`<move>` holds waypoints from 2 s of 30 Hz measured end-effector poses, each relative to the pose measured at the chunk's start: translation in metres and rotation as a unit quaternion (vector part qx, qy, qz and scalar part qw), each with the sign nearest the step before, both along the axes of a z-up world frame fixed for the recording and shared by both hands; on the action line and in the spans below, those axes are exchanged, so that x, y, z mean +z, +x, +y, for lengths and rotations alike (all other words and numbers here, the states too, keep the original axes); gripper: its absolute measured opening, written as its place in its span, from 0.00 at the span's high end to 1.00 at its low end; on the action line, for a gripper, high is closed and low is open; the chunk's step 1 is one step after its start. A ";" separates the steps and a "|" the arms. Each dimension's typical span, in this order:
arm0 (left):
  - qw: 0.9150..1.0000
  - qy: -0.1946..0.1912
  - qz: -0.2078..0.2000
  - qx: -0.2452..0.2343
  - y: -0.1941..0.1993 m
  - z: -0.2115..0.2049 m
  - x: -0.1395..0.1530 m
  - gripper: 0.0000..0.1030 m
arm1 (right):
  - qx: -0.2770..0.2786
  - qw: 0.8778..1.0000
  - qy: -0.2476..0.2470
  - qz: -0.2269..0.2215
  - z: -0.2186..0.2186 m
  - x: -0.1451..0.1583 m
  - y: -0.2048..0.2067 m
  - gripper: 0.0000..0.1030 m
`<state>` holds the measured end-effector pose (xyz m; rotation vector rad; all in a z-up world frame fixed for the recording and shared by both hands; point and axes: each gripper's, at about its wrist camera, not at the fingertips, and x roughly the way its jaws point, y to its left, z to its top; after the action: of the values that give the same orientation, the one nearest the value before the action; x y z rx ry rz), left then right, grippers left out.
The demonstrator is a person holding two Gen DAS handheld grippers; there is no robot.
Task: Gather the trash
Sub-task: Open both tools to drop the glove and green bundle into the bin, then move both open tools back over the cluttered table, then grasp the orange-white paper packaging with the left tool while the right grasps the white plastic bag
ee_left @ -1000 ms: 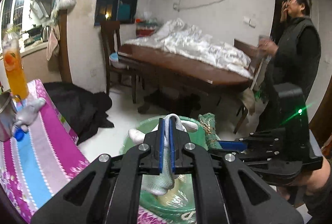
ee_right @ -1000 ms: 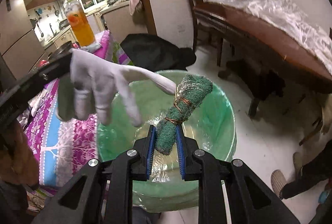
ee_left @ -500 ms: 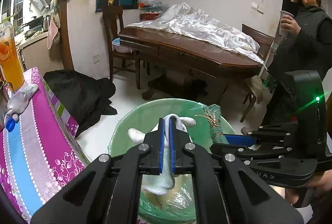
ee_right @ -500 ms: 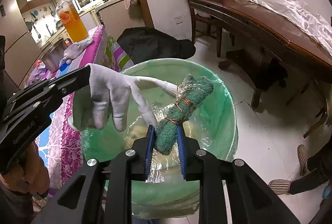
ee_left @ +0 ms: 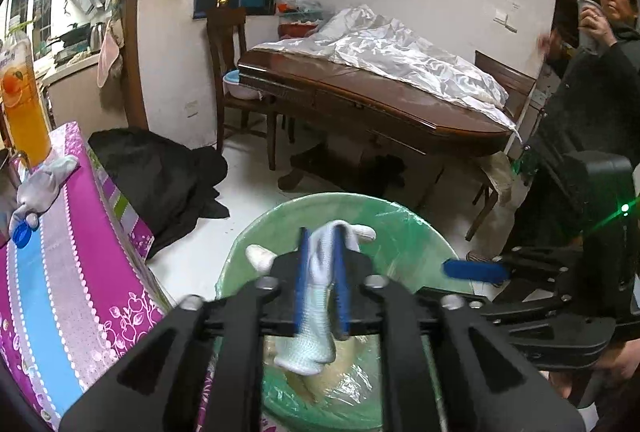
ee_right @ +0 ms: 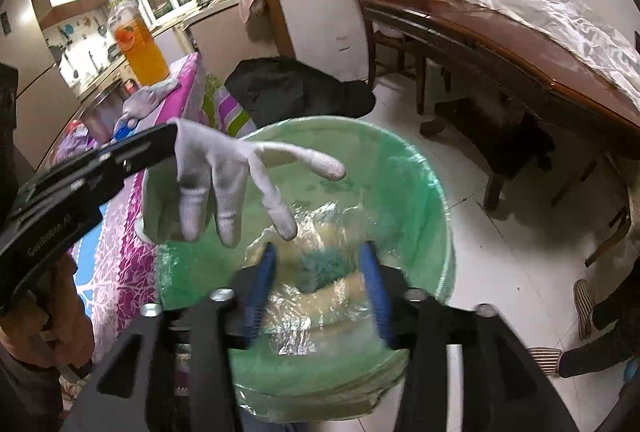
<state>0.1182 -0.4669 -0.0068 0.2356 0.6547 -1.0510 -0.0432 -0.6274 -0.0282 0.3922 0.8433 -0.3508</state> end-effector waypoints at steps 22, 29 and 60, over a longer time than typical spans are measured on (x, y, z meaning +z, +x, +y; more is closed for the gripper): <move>0.989 0.011 -0.075 0.128 0.016 0.193 0.028 0.38 | 0.063 0.967 -0.136 -0.204 0.150 0.089 -0.026 0.05; 0.947 0.060 -0.064 0.309 0.066 0.403 0.023 0.35 | 0.156 0.960 -0.099 -0.210 0.218 0.078 0.016 0.05; 0.951 0.090 -0.007 0.295 0.133 0.539 -0.035 0.89 | 0.395 0.911 0.050 -0.108 0.429 0.017 0.220 0.11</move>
<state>0.2516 0.0720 -0.0421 0.1871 0.7481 -0.4146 0.1770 -0.1980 -0.0113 0.1527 0.7367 0.4860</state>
